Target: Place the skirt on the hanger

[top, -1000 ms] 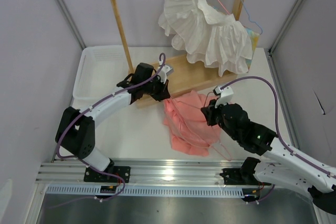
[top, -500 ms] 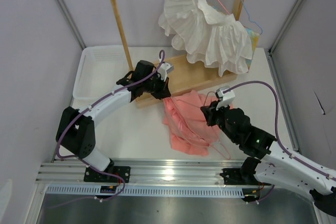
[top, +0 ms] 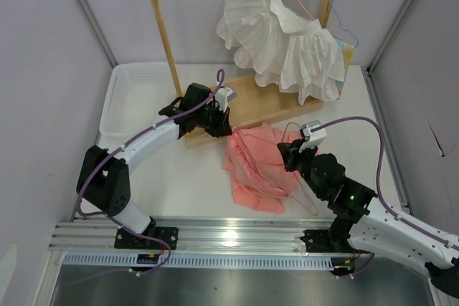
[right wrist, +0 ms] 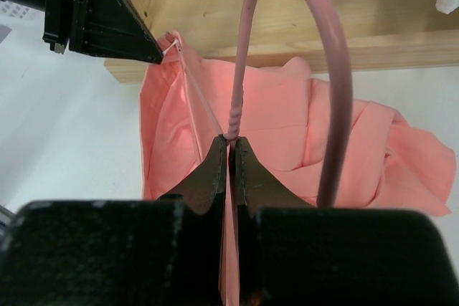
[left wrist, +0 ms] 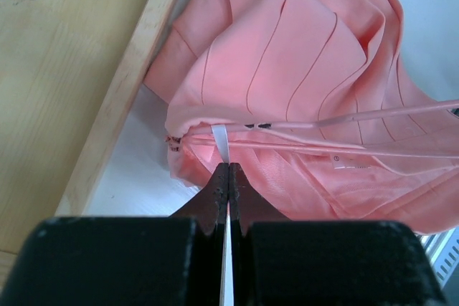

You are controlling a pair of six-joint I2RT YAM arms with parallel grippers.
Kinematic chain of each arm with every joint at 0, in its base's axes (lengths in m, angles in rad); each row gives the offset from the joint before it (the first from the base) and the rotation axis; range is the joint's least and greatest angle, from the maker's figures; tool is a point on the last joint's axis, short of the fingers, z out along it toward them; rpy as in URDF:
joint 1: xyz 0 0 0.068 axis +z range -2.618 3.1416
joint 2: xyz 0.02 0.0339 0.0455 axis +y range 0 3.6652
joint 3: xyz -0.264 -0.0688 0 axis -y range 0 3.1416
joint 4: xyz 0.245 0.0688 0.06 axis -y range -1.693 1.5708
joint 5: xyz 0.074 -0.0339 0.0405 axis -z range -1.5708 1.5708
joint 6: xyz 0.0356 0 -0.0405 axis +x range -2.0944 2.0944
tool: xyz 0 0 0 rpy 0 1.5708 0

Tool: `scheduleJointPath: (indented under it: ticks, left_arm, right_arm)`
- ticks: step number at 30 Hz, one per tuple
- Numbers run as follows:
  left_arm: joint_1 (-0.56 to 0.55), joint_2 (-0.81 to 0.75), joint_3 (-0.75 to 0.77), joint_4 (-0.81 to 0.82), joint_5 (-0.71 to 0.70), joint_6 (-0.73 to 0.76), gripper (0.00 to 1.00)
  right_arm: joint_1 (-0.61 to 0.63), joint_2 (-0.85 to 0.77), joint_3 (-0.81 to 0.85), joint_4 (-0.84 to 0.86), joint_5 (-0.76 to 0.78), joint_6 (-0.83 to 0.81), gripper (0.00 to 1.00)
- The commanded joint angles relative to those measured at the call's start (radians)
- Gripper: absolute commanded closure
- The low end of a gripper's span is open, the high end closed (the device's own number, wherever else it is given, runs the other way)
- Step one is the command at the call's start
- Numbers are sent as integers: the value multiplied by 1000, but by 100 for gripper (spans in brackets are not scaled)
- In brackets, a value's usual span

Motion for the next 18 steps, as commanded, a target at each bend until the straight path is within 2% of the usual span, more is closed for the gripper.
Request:
scheduleJointPath:
  ticks: [1,7,18]
  left_arm:
    - [5,6,50,-32,21,-41,100]
    - [5,4,56,-16,12,-85,100]
    - [7,27,100,-32,8,-122,100]
  right_arm:
    - [-1,-17,-12,151,74,-23,100]
    - [1,-24,-32,200,11,-37,100]
    - [3,-46,-48,254,-10,-45,100]
